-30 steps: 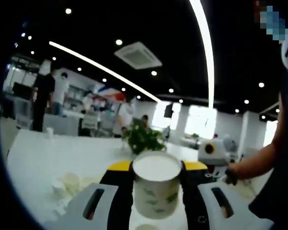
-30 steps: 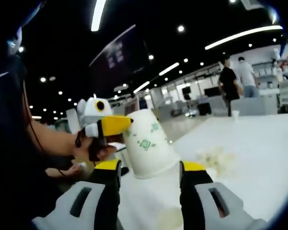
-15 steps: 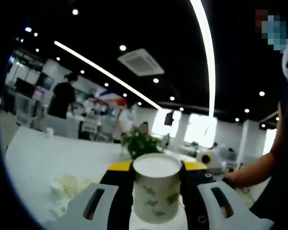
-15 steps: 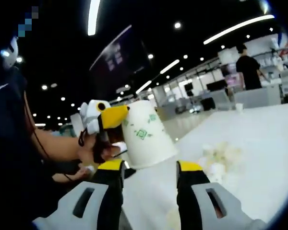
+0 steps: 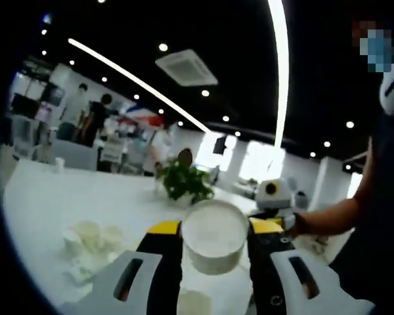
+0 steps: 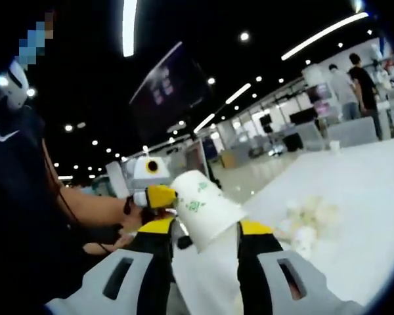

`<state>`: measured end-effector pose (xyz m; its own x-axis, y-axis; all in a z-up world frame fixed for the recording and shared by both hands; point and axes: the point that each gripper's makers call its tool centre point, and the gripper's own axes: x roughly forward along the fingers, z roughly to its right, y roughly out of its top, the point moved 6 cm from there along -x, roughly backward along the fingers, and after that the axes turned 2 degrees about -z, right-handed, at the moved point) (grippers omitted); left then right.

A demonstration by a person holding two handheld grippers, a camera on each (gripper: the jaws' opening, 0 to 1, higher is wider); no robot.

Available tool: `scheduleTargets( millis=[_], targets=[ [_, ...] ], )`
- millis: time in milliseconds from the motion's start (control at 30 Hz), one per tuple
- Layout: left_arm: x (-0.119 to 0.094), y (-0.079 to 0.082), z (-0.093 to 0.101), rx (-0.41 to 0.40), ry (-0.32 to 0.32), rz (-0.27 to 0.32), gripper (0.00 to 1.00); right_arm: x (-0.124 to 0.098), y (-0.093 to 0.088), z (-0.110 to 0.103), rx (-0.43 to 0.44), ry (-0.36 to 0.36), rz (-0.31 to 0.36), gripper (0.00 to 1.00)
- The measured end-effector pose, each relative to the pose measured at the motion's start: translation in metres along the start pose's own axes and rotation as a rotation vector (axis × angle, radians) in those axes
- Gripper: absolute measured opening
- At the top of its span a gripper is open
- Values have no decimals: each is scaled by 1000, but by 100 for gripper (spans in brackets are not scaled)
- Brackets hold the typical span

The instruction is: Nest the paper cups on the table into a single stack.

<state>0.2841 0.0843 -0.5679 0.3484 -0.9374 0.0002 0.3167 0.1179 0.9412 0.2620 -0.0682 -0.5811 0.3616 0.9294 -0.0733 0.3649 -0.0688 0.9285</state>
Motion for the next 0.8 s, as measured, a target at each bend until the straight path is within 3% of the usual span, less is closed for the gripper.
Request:
scheduleTargets(
  millis=[267, 467, 800],
  targets=[
    [-13, 3, 2, 48, -95, -91, 37, 6, 8, -13, -12, 93, -38, 26],
    [-16, 3, 2, 96, -120, -141, 37, 8, 15, -17, -47, 143, -68, 24],
    [-18, 4, 4, 130, -141, -160, 37, 10, 24, -22, -55, 179, -66, 16]
  ],
)
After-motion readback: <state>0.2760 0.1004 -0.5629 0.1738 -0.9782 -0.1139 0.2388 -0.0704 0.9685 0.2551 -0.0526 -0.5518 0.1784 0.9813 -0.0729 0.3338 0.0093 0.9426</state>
